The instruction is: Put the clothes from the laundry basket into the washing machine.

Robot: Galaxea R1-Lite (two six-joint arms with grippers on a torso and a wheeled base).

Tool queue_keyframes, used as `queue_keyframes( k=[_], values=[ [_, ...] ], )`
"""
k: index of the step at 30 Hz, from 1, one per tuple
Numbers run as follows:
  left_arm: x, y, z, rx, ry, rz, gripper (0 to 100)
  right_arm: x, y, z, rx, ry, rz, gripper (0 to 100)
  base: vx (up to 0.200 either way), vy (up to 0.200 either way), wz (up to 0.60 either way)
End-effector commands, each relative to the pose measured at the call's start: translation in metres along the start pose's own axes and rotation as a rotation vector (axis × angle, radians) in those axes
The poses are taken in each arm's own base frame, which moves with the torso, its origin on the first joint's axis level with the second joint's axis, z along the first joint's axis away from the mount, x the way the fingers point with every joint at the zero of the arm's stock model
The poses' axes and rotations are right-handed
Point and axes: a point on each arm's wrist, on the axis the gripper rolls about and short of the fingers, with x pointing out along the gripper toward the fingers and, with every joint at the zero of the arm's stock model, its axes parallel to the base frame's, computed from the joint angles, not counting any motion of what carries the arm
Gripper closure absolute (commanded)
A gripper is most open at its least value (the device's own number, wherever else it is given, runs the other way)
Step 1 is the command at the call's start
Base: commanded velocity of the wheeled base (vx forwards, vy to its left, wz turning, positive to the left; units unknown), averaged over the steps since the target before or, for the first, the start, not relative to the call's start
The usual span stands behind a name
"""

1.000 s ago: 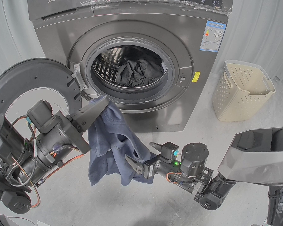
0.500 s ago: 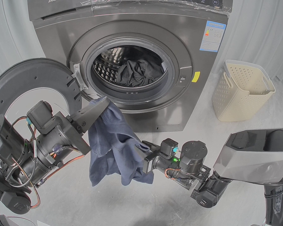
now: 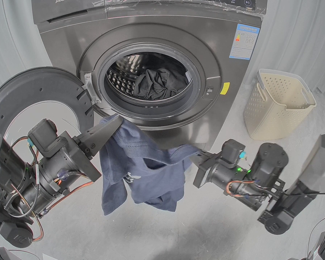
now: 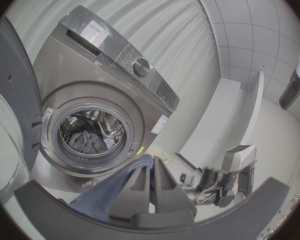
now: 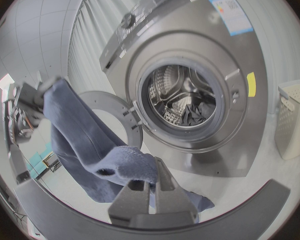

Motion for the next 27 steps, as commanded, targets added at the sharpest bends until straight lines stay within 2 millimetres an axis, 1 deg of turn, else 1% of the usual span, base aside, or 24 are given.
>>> queue_keyframes(
  k=[1, 3, 5, 7, 9, 12, 15, 21, 25, 27],
  values=[
    [-0.007, 0.002, 0.005, 0.017, -0.015, 0.016, 100, -0.052, 0.006, 0.064, 0.005, -0.149, 0.024, 100, 0.0, 0.0, 0.0],
    [-0.008, 0.004, 0.005, 0.025, -0.013, 0.025, 100, -0.053, 0.006, 0.067, 0.005, -0.16, 0.025, 100, 0.0, 0.0, 0.0],
    [-0.007, 0.006, 0.006, 0.042, -0.018, 0.033, 100, -0.049, 0.002, 0.074, -0.006, -0.192, -0.001, 100, 0.0, 0.0, 0.0],
    [-0.007, 0.006, 0.006, 0.042, -0.018, 0.033, 100, -0.049, 0.002, 0.074, -0.006, -0.192, -0.001, 100, 0.0, 0.0, 0.0],
    [-0.009, 0.012, 0.005, 0.065, -0.011, 0.057, 100, -0.044, -0.013, 0.087, -0.021, -0.256, -0.05, 100, 0.0, 0.0, 0.0],
    [-0.008, 0.012, 0.005, 0.075, -0.007, 0.059, 100, -0.04, -0.019, 0.096, -0.028, -0.295, -0.073, 100, 0.0, 0.0, 0.0],
    [-0.008, 0.013, 0.005, 0.079, -0.01, 0.065, 100, -0.038, -0.02, 0.098, -0.027, -0.31, -0.084, 100, 0.0, 0.0, 0.0],
    [-0.01, 0.018, 0.009, 0.108, -0.022, 0.086, 100, -0.032, -0.017, 0.108, -0.024, -0.359, -0.09, 100, 0.0, 0.0, 0.0],
    [-0.009, 0.017, 0.013, 0.112, -0.04, 0.08, 100, -0.032, -0.018, 0.111, -0.025, -0.37, -0.091, 100, 0.0, 0.0, 0.0],
    [-0.008, 0.012, 0.021, 0.118, -0.074, 0.062, 100, -0.031, -0.018, 0.117, -0.027, -0.394, -0.091, 100, 0.0, 0.0, 0.0]
  ],
)
